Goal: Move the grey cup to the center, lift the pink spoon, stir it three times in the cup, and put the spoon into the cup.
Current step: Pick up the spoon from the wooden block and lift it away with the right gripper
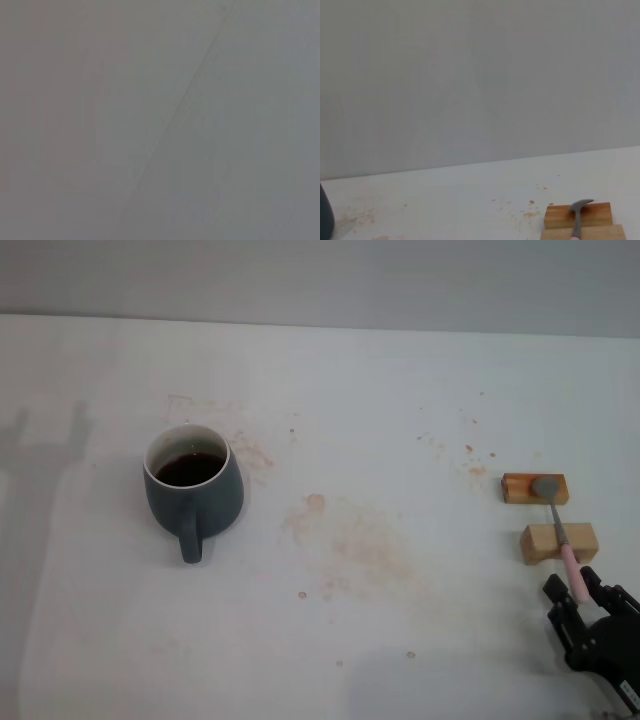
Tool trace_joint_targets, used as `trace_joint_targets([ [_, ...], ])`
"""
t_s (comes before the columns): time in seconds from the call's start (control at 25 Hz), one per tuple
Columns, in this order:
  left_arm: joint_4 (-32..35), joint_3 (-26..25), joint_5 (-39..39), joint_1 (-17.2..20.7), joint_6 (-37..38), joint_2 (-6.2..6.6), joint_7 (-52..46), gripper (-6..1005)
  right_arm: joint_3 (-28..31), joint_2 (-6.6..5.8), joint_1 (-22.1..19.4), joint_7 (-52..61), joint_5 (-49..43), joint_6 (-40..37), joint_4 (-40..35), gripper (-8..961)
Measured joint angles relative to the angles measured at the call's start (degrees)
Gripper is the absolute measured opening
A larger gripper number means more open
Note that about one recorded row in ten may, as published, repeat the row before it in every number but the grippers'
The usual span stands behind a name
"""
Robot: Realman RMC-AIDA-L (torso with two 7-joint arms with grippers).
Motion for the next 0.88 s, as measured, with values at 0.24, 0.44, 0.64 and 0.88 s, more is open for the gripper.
trace_joint_targets([
  [0.24, 0.01, 0.0, 0.03, 0.1, -0.02, -0.03, 0.0, 827, 0.0, -0.07, 0.0, 0.0, 0.0, 0.01, -0.02, 382],
  [0.44, -0.08, 0.0, -0.02, 0.18, -0.02, -0.07, -0.06, 827, 0.27, -0.09, -0.06, 0.0, 0.0, 0.06, -0.07, 297],
  [0.64, -0.07, 0.0, -0.01, 0.18, -0.02, -0.09, -0.07, 827, 0.48, -0.09, -0.22, 0.0, 0.06, 0.07, -0.13, 292],
  [0.88, 0.04, 0.0, -0.12, 0.17, -0.02, -0.09, -0.09, 827, 0.62, -0.09, -0.27, 0.01, 0.13, 0.08, -0.21, 285],
])
